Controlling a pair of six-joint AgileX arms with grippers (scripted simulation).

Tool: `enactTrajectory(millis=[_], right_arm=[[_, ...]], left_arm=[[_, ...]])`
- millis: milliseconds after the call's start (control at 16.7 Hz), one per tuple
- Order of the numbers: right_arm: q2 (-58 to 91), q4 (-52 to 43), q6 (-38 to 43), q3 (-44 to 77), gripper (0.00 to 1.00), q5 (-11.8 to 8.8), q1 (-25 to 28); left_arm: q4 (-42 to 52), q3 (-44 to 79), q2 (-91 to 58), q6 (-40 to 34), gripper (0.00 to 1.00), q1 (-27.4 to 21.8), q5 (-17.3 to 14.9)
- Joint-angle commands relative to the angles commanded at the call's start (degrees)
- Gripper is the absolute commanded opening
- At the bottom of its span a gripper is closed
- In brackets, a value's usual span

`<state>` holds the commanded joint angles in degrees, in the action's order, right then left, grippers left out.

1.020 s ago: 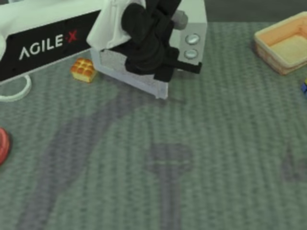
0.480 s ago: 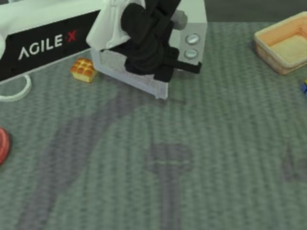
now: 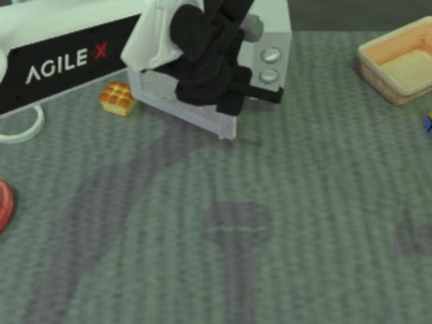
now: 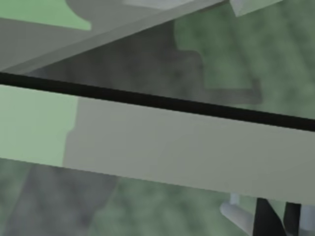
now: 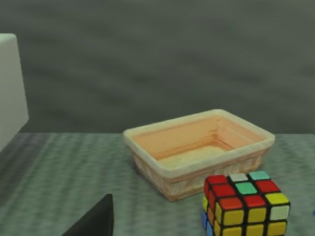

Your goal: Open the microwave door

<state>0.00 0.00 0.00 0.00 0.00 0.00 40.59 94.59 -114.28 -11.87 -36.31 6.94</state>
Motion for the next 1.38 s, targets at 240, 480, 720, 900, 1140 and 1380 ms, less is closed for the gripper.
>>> enactTrajectory(millis=[240,480,720,900,1140,1380], right_arm=[[0.0,0.0,0.0,0.0,1.00,0.0,0.0],[0.0,0.0,0.0,0.0,1.00,0.0,0.0],[0.0,0.0,0.0,0.0,1.00,0.0,0.0],[0.0,0.0,0.0,0.0,1.00,0.0,0.0],[0.0,0.0,0.0,0.0,1.00,0.0,0.0],[0.0,0.0,0.0,0.0,1.00,0.0,0.0]], left_arm=[[0.0,-0.1,-0.2,-0.2,0.00,-0.4,-0.4],[-1.1,-2.8,2.0,2.9,0.00,0.5,-1.6],[-2.5,-6.6,4.7,7.0,0.00,1.7,-4.0],[-2.6,-6.8,4.8,7.1,0.00,1.7,-4.1],[-2.6,-6.8,4.8,7.1,0.00,1.7,-4.1],[-2.6,-6.8,4.8,7.1,0.00,1.7,-4.1]])
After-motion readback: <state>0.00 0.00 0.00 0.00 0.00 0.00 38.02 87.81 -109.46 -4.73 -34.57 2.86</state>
